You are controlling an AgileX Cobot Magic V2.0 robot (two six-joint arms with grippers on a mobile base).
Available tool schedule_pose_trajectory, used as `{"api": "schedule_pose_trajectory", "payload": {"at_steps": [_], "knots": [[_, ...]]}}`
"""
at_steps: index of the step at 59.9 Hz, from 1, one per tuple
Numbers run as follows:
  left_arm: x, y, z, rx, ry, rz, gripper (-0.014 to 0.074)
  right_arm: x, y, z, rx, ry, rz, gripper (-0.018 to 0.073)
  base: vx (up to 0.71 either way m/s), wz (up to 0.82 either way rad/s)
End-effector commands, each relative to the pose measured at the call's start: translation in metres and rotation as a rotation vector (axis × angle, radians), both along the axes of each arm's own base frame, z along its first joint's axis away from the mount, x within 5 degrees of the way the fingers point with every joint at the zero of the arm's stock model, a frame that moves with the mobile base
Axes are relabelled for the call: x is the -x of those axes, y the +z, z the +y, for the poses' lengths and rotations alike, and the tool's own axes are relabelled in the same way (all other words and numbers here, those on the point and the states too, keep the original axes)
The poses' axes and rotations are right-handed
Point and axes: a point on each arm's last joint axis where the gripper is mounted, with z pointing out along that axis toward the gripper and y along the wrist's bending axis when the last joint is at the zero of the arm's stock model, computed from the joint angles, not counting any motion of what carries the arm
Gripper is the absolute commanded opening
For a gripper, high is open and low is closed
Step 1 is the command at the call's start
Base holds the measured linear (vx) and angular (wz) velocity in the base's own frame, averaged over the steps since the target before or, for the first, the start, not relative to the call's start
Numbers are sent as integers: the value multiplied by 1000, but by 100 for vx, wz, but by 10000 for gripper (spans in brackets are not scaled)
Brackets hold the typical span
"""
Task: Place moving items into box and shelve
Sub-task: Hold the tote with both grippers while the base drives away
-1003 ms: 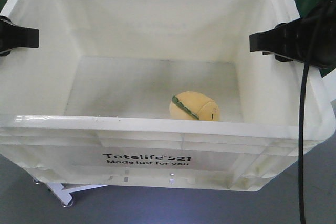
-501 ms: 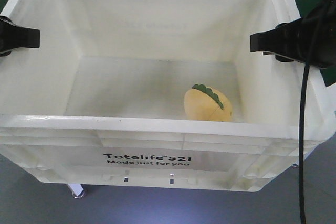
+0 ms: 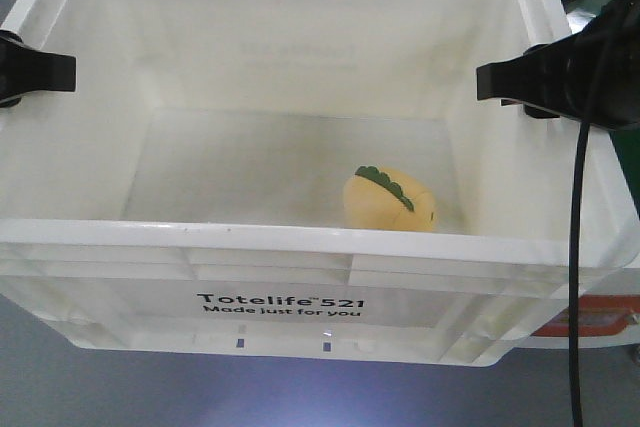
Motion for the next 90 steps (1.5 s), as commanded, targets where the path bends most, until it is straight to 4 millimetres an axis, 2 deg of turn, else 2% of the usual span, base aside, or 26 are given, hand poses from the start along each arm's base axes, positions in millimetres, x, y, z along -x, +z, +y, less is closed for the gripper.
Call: {"api": "schedule_pose_trajectory", "payload": {"at_steps": [1, 90], "knots": [[4, 31, 1, 42, -26, -210, 140, 0, 24, -8, -13, -18, -152, 148, -8, 51], [4, 31, 1, 42, -26, -210, 140, 0, 24, -8, -12, -18, -152, 148, -4, 50]]}}
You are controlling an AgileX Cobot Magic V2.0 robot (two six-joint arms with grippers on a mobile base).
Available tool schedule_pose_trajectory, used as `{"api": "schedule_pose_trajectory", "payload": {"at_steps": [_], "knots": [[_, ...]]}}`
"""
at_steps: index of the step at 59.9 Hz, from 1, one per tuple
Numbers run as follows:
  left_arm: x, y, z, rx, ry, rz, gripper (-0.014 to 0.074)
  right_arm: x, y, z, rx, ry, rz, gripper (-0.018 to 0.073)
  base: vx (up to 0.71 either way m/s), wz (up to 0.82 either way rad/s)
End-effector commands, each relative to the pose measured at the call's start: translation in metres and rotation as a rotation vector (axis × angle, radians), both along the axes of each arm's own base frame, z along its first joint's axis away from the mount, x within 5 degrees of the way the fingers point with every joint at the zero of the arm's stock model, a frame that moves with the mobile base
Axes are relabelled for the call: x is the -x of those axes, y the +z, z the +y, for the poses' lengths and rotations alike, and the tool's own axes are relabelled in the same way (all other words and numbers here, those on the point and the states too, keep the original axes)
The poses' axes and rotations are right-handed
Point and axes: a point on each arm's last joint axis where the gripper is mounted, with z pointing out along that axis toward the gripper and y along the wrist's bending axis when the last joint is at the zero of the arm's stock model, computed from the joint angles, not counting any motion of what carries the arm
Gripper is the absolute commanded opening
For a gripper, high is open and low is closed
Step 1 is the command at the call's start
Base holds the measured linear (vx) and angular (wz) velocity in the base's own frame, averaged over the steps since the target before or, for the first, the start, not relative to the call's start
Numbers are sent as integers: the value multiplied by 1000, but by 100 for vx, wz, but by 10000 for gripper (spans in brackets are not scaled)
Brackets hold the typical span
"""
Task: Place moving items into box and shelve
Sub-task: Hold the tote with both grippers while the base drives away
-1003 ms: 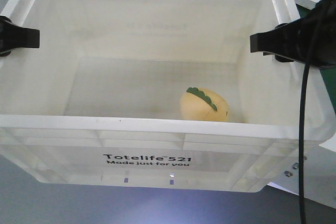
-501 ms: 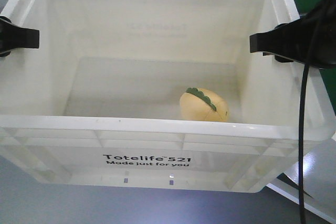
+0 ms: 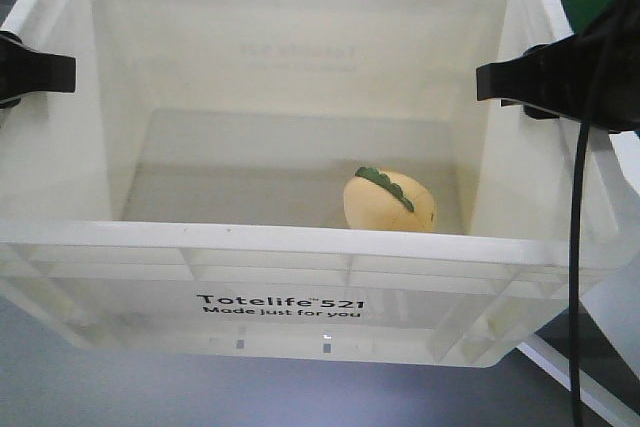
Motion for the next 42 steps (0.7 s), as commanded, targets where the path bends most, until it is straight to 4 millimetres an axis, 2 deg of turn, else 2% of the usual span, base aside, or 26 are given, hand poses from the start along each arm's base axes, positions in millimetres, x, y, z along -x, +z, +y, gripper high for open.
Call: {"api": "schedule_pose_trajectory", "payload": {"at_steps": [1, 42], "knots": [[4, 31, 1, 44, -27, -214, 140, 0, 25, -8, -11, -18, -154, 148, -1, 54], [4, 31, 1, 44, -27, -214, 140, 0, 25, -8, -11, -18, -154, 148, -2, 59]]}}
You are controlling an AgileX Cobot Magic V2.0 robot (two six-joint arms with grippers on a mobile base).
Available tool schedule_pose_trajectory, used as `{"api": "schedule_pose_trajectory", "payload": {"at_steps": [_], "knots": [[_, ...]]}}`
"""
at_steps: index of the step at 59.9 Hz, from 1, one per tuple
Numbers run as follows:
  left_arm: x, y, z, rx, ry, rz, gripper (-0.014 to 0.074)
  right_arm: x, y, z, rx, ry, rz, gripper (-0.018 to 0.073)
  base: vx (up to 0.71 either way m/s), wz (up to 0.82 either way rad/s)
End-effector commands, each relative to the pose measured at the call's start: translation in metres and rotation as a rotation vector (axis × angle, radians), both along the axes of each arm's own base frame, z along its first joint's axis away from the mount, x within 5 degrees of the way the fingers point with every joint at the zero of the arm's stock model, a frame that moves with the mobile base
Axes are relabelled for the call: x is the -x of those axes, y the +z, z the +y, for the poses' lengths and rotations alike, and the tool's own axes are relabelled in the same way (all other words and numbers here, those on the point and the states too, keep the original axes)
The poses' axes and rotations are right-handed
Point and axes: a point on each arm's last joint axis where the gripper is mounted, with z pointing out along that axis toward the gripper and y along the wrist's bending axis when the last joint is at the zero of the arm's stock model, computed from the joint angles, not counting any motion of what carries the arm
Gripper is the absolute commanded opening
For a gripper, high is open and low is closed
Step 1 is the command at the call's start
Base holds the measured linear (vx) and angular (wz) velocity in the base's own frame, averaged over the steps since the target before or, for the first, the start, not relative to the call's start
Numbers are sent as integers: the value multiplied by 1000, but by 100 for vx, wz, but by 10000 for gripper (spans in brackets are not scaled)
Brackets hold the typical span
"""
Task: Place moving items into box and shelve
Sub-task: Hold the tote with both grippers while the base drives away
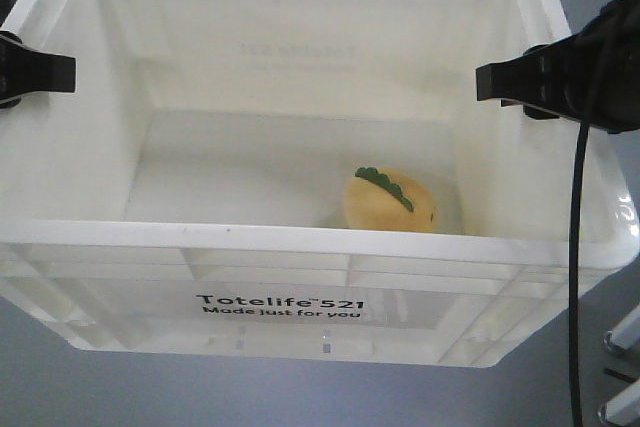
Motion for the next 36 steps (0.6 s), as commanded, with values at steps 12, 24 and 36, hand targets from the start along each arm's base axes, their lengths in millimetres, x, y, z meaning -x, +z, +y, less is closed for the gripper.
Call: {"api": "schedule_pose_trajectory", "payload": {"at_steps": [12, 24, 36], "knots": [[4, 31, 1, 43, -27, -214, 140, 0, 25, -8, -11, -18, -154, 148, -4, 61], [4, 31, 1, 43, -27, -214, 140, 0, 25, -8, -11, -18, -154, 148, -3, 62], [4, 31, 1, 43, -27, -214, 140, 0, 25, -8, -11, -18, -154, 148, 0, 62]]}}
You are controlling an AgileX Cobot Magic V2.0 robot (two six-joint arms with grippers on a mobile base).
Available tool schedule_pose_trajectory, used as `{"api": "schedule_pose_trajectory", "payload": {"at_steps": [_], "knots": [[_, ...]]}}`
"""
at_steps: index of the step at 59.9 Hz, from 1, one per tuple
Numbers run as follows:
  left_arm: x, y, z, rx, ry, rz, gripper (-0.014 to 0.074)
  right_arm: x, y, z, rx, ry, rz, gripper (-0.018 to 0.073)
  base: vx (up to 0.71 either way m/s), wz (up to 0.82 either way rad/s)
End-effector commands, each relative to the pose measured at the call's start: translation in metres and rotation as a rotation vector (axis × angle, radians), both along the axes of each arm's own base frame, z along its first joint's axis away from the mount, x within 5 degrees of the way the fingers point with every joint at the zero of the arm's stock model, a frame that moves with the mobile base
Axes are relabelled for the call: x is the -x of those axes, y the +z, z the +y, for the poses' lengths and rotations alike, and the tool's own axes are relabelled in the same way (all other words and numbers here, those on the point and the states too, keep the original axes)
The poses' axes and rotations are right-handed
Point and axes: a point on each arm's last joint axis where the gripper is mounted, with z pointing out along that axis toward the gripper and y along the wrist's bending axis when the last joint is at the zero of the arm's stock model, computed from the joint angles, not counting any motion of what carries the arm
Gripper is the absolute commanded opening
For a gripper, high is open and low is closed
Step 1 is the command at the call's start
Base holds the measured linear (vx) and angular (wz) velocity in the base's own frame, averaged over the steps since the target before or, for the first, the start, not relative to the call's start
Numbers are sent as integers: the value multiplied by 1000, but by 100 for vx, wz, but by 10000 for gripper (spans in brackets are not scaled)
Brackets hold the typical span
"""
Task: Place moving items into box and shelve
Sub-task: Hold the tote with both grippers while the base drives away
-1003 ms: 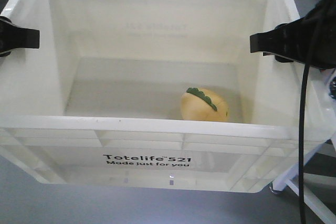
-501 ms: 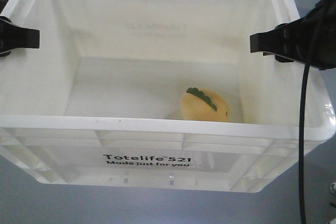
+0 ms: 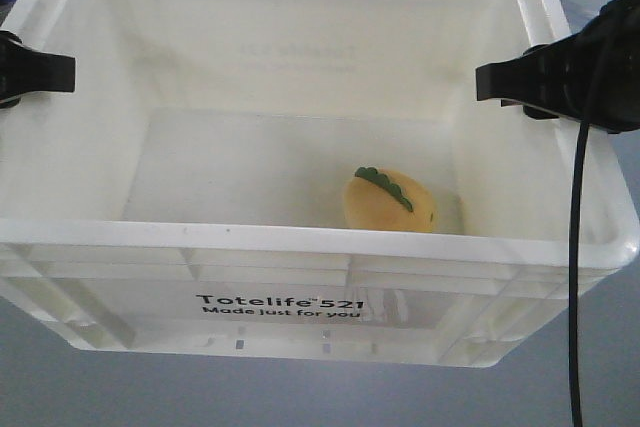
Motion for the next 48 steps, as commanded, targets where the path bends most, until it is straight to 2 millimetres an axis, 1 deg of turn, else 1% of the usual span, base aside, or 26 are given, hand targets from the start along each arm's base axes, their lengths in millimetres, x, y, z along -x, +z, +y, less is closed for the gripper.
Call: {"api": "schedule_pose_trajectory", "payload": {"at_steps": [1, 17, 48], "knots": [[4, 31, 1, 43, -27, -214, 140, 0, 25, -8, -11, -18, -154, 148, 1, 62], [4, 31, 1, 43, -27, -214, 140, 0, 25, -8, -11, -18, -154, 148, 1, 55], [4, 31, 1, 43, -27, -214, 140, 0, 25, -8, -11, -18, -154, 148, 2, 44]]}}
